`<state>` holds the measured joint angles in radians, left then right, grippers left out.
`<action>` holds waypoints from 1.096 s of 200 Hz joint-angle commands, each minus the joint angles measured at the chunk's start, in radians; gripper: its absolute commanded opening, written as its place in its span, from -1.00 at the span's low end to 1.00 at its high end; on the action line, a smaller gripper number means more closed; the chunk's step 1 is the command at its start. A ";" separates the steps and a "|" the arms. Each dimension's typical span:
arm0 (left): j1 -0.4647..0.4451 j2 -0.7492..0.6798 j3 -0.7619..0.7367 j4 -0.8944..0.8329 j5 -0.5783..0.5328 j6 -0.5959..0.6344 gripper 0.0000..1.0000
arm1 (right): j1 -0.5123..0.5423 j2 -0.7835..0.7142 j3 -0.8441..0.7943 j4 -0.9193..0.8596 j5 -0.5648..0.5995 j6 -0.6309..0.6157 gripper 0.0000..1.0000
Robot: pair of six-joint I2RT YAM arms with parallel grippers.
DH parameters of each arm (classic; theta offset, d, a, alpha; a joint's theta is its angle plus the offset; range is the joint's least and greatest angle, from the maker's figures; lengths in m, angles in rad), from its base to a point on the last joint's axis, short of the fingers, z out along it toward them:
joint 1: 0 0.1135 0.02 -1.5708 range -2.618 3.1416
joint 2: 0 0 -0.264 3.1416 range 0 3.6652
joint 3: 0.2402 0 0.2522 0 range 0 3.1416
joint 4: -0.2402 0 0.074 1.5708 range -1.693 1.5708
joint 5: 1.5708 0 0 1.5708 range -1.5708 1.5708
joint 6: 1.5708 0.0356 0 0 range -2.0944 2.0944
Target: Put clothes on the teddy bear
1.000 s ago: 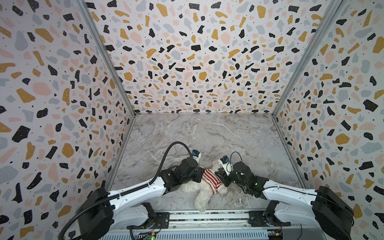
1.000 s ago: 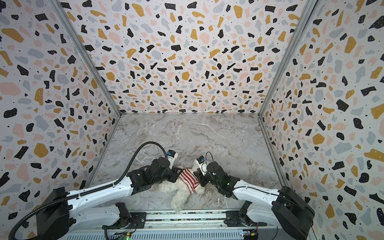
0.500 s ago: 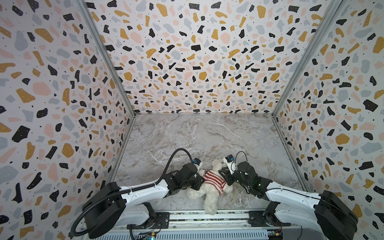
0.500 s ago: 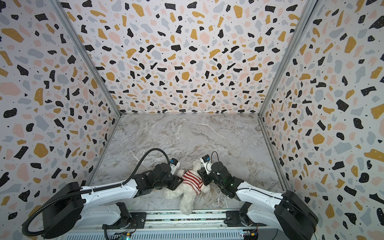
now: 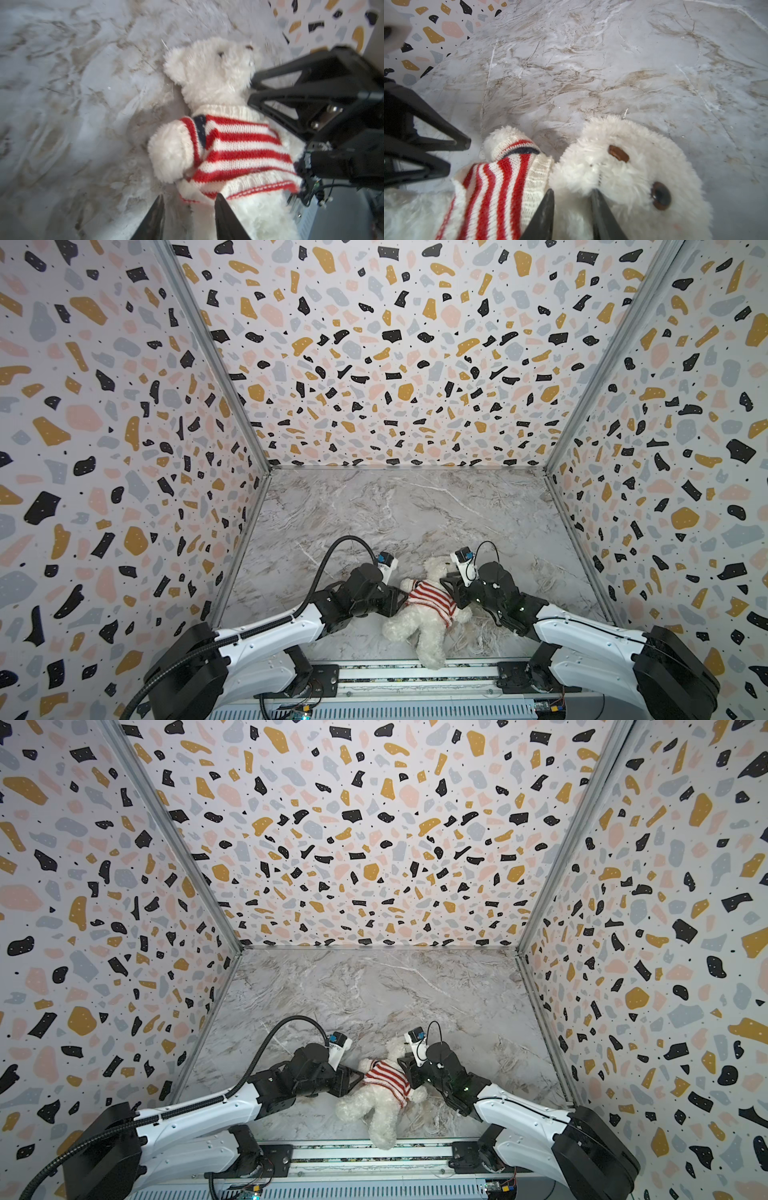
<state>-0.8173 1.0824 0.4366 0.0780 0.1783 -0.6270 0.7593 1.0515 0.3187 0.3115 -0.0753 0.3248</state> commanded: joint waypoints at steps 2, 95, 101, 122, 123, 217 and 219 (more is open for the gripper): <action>0.070 -0.026 -0.059 0.150 0.082 -0.088 0.05 | -0.006 -0.013 -0.009 -0.030 0.010 0.010 -0.35; 0.109 0.166 -0.093 0.456 0.176 -0.205 0.46 | -0.008 -0.031 -0.028 -0.021 0.020 0.019 -0.35; 0.109 0.177 -0.093 0.465 0.179 -0.206 0.45 | -0.009 -0.032 -0.028 -0.019 0.020 0.020 -0.35; 0.108 0.212 -0.101 0.511 0.187 -0.222 0.39 | -0.011 -0.028 -0.028 -0.016 0.016 0.019 -0.35; 0.107 0.213 -0.101 0.513 0.187 -0.222 0.38 | -0.011 -0.028 -0.029 -0.016 0.016 0.018 -0.35; 0.094 0.325 -0.105 0.646 0.228 -0.250 -0.12 | -0.016 -0.035 -0.033 -0.016 0.015 0.020 -0.35; 0.094 0.326 -0.105 0.647 0.228 -0.250 -0.14 | -0.015 -0.035 -0.033 -0.016 0.015 0.020 -0.35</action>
<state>-0.7162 1.4025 0.3412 0.6460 0.3859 -0.8803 0.7506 1.0264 0.2955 0.3141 -0.0746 0.3355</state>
